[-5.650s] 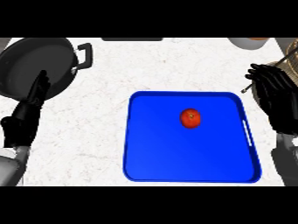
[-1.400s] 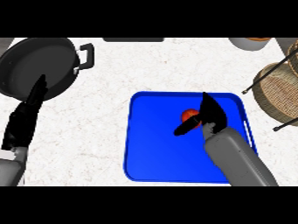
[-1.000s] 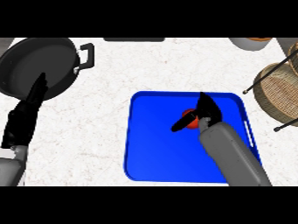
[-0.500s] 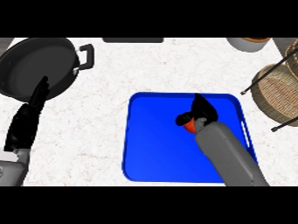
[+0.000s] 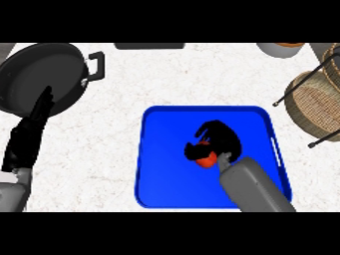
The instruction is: Pick the tomato from the tray and place it in the tiered basket
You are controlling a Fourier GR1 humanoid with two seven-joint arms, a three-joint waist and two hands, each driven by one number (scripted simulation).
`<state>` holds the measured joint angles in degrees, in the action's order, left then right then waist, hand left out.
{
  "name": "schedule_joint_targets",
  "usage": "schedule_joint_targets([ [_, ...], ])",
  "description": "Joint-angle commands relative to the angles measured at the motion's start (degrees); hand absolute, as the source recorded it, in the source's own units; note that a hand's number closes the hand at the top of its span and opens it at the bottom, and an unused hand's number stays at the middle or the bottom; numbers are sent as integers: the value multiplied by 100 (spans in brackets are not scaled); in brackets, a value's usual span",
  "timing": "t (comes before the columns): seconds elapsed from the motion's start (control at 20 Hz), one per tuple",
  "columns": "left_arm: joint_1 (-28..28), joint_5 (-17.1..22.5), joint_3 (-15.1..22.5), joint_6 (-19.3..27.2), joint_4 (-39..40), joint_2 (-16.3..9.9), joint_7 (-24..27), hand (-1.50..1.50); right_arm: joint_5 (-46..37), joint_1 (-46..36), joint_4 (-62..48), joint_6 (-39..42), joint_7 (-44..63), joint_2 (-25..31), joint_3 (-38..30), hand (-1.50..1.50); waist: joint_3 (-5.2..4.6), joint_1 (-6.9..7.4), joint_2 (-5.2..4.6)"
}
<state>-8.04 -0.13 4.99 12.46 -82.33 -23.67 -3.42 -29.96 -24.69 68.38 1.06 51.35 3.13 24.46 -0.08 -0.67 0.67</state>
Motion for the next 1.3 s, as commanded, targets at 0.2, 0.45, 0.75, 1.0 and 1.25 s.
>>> schedule_joint_targets([
  [0.2, 140, 29, -136, 74, 102, -3, 46, 0, -397, 887, 2082, 945, -2428, 1059, 2011, 150, 9, -274, 126],
  [0.45, 532, 30, -157, 54, -183, -85, 68, 0, 93, 1731, 4127, 185, -3129, 2070, 998, 150, 23, -357, 113],
  [0.75, 228, 80, -302, 13, -23, -99, 68, 0, 512, 2653, 6234, -155, -3472, 2989, -206, 150, 15, -343, 10],
  [1.0, 217, 65, -286, -100, -332, -167, -23, 0, 1514, 3017, 7167, 154, -3351, 3621, -2104, 150, 17, -158, -23],
  [1.25, 38, -233, -89, 140, 148, 242, 91, 0, 2683, 2703, 6910, 1059, -3306, 4351, -3882, 150, 8, -112, -52],
])
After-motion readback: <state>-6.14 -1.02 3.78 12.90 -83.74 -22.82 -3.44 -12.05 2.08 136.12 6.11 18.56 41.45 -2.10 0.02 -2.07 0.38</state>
